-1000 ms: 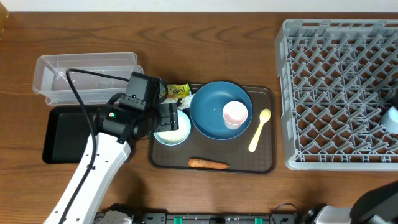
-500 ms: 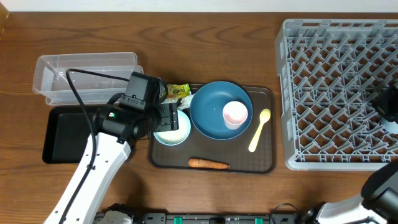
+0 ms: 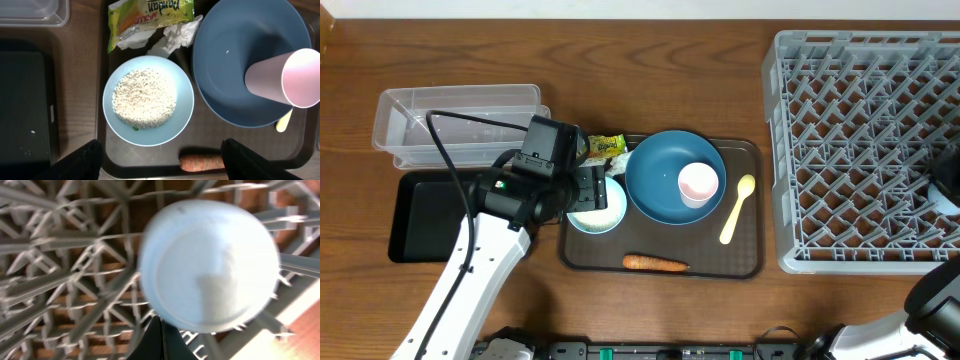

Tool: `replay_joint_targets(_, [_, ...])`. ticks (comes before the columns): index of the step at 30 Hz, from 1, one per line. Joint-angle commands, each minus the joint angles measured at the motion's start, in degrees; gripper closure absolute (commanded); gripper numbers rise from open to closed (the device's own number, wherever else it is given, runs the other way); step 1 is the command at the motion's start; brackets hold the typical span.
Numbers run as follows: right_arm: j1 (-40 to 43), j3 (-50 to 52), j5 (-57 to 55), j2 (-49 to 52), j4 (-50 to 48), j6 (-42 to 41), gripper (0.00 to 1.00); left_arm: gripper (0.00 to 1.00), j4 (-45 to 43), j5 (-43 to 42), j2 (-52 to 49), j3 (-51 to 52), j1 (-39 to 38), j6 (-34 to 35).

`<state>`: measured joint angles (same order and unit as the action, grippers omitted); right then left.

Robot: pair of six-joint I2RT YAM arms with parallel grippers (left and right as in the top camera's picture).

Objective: Sort waste into correct bins and load items into the dishwasher rack
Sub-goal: 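Lower the cup upside down into the rack and open the right gripper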

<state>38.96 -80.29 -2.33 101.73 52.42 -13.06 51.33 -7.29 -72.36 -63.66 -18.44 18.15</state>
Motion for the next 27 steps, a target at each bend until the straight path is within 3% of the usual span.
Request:
replay_joint_targets(1, [1.2,-0.5,-2.1,0.1,-0.2,-2.7,0.99,0.22,0.5,0.7,0.1,-0.5,0.2,-0.4])
replay_joint_targets(7, [1.2,-0.7,2.4,0.0,-0.4,-2.5,0.99,0.22,0.5,0.7,0.1,-0.5,0.2,-0.4])
replay_joint_targets(14, [-1.0,-2.5,30.1,-1.2,0.5,9.6,0.87,0.21,0.0,0.7,0.1,-0.5,0.2,-0.4])
replay_joint_targets(19, [-5.3,-2.5,32.6,-4.3,3.1,12.1,0.8,0.21,-1.4,0.7,0.0,-0.5,0.2,-0.4])
replay_joint_targets(21, [-8.5,-2.5,32.8,-5.9,4.8,14.5,0.65,0.21,-2.5,0.7,-0.3,-0.5,0.1,-0.4])
replay_joint_targets(27, [-19.5,-2.5,31.1,-9.0,7.0,15.5,0.6,0.21,-6.2,-2.8,-3.0,-0.5,-0.3,-0.5])
